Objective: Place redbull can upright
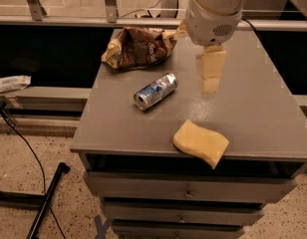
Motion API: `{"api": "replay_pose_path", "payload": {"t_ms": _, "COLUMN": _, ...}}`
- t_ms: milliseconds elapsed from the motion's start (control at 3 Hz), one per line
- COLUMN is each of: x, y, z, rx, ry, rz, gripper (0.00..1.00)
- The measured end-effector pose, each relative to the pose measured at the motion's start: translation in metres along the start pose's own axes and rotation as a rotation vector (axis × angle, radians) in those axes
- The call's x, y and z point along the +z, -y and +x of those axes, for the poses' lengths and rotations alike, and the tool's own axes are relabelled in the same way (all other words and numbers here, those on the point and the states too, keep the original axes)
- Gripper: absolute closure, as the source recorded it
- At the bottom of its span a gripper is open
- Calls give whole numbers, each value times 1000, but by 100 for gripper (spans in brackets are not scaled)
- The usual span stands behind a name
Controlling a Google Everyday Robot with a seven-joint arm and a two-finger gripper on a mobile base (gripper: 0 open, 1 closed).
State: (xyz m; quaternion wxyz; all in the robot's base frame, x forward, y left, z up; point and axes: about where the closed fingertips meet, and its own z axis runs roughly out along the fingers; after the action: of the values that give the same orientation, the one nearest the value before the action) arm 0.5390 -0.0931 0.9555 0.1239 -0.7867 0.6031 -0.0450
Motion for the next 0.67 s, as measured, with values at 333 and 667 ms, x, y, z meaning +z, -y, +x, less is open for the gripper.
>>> {"api": "replay_pose_path", "payload": {"t_ms": 333, "x": 46, "y": 34, "z": -46, "rx": -231, "ry": 41, "rz": -24, "gripper": 0}}
{"api": "replay_pose_path", "payload": {"t_ms": 667, "x": 74, "y": 47, "z": -66, "rx": -359, "ry": 64, "rz": -52, "gripper": 0}}
